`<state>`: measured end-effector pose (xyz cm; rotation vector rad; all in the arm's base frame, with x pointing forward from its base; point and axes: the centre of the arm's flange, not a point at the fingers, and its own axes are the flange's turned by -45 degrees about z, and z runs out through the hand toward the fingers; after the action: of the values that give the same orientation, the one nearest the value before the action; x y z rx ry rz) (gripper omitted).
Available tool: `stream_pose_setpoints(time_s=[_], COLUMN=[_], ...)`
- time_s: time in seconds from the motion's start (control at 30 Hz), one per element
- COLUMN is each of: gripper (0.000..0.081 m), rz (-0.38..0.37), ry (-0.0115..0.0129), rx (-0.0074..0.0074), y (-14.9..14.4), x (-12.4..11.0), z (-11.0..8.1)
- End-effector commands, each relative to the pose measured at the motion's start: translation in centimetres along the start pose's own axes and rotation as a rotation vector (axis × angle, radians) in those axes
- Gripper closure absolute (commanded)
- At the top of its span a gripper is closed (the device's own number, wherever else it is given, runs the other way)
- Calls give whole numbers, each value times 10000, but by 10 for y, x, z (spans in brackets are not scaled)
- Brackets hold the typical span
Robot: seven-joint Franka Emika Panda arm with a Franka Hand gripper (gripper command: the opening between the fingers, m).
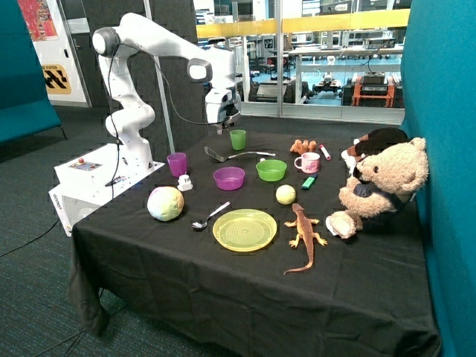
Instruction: Match the cups with the appropriate bowls
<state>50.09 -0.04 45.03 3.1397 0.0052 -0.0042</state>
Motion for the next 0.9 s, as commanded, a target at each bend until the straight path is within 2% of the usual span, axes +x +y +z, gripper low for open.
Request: stream_pose_setpoints(time_s=[0.0, 0.07, 0.1, 0.13, 0.17, 0.23, 0.47, 0.87], gripper=[0, 0, 86, 294, 398, 474, 497, 497], rz=[-4379, -4651, -4679, -4699, -4698, -4677, -4919, -6203], ry=[30, 30, 30, 30, 30, 30, 31, 31], rx=[13, 12, 12, 12, 12, 12, 12, 10], y=[0, -13, -16, -18, -20, -22, -30, -71], x=[-1, -2, -2, -1, -1, 1, 0, -25], z=[0, 2, 3, 3, 2, 2, 0, 7])
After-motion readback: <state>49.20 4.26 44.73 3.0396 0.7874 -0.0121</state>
